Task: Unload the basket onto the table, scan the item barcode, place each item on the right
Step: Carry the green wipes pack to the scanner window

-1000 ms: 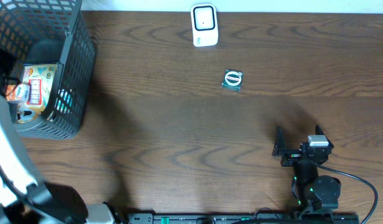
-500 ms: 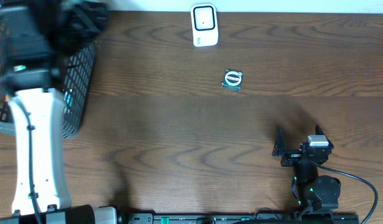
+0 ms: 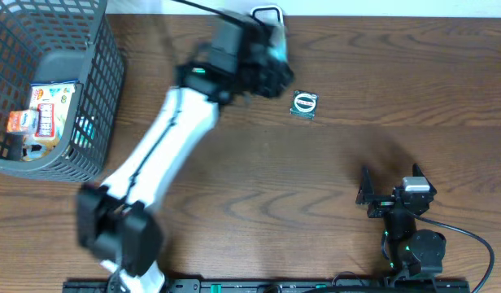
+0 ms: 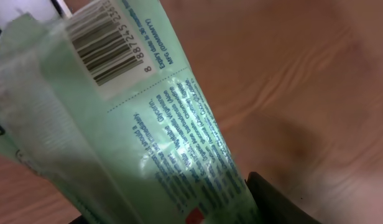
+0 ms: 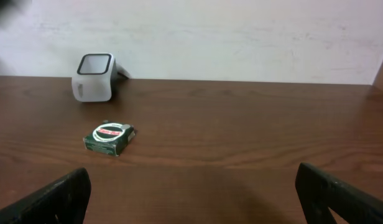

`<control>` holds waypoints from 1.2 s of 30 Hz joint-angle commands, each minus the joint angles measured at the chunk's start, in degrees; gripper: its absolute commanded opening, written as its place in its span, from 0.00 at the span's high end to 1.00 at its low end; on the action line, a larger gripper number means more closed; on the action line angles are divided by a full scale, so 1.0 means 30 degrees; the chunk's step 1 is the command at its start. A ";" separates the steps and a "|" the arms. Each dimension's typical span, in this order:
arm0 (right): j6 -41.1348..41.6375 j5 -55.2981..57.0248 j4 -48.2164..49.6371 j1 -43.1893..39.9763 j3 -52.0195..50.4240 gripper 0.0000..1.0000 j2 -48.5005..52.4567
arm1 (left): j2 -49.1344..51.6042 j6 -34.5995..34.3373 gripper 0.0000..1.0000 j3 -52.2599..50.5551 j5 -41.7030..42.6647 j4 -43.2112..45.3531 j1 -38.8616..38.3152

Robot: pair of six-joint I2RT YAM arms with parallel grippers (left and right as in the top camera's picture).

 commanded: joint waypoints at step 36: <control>0.0197 -0.0044 -0.0080 -0.0153 -0.0029 0.01 -0.0102 | 0.7599 0.1523 0.50 0.0605 -0.4510 0.3024 -0.3038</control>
